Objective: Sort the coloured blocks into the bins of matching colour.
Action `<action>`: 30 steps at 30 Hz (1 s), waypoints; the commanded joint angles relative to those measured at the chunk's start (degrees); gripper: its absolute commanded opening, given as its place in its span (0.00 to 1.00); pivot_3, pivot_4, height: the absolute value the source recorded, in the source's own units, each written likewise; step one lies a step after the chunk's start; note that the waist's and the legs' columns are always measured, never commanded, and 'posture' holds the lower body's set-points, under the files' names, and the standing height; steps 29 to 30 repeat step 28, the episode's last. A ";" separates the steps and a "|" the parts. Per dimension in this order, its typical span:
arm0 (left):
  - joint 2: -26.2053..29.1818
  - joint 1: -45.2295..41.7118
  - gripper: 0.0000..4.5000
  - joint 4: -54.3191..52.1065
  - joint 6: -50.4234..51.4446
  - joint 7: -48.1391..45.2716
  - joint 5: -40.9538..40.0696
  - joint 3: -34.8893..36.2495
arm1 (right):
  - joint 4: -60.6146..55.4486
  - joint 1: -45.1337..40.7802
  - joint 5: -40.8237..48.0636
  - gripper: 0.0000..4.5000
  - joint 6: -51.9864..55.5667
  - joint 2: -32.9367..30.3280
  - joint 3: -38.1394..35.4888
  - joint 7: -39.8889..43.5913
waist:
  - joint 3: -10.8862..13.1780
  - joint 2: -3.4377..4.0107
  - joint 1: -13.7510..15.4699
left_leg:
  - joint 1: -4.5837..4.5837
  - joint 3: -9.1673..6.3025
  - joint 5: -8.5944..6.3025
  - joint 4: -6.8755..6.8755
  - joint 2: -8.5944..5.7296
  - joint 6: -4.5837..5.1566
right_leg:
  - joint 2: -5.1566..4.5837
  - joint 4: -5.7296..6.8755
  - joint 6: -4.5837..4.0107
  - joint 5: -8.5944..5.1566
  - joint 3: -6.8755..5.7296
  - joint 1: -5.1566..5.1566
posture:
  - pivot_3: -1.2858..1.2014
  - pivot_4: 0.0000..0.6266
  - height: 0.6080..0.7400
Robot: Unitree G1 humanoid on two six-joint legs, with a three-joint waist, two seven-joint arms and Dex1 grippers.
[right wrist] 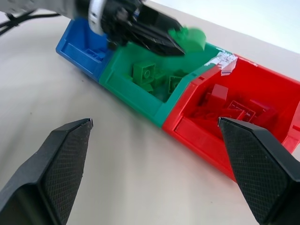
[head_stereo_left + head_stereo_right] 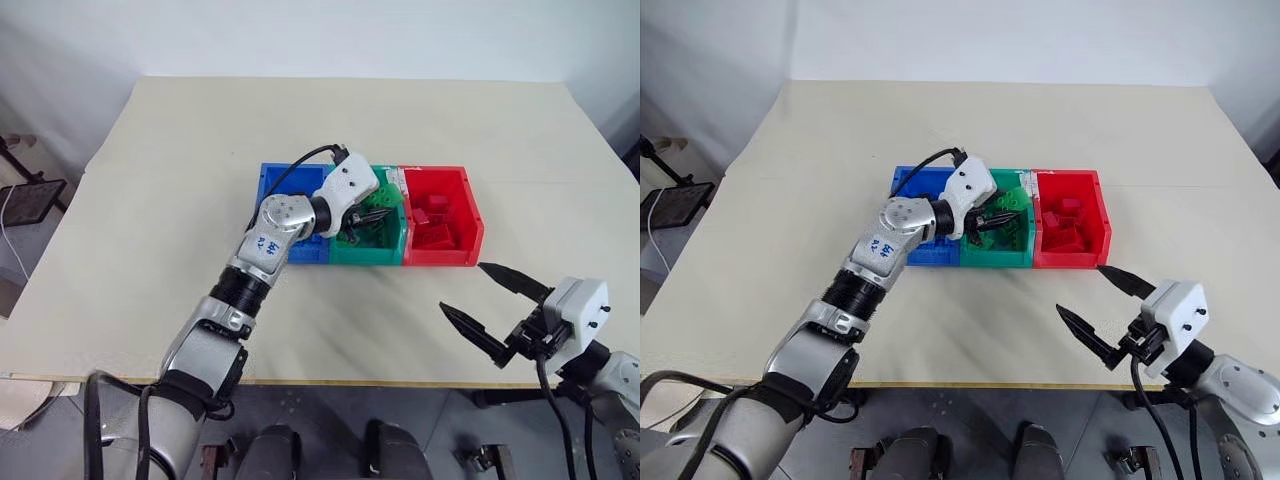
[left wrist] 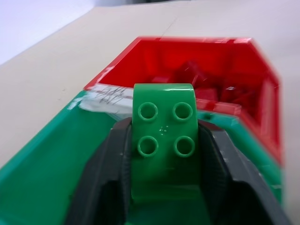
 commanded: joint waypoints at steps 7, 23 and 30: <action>8.31 9.65 0.98 -16.97 -7.12 -13.19 -6.40 4.73 | 0.00 -3.45 0.07 1.00 -0.72 -1.65 1.04 1.17 | -0.01 0.02 -0.53 | 0.01 -0.02 0.00 0.02 0.04 0.00 | 0.00 0.03 0.00 0.00 0.00 -0.01 | 0.52 0.24 1.00; 35.81 40.60 0.98 -26.72 -11.47 -27.51 -16.11 22.59 | 20.96 -20.43 -3.95 1.00 -7.19 -8.87 10.14 19.54 | -0.01 0.03 -1.05 | 0.05 -0.17 -0.01 0.07 0.07 0.00 | -0.01 0.04 0.00 0.00 -0.04 0.10 | 0.52 0.24 1.00; 35.24 43.83 0.98 -31.29 -9.89 -24.24 -16.02 23.45 | 20.80 -20.50 -3.91 1.00 -6.61 -7.92 10.48 18.72 | -0.01 0.03 -1.41 | 0.05 -0.16 -0.03 0.04 0.08 -0.03 | -0.01 0.07 0.00 0.00 -0.06 0.07 | 0.52 0.24 1.00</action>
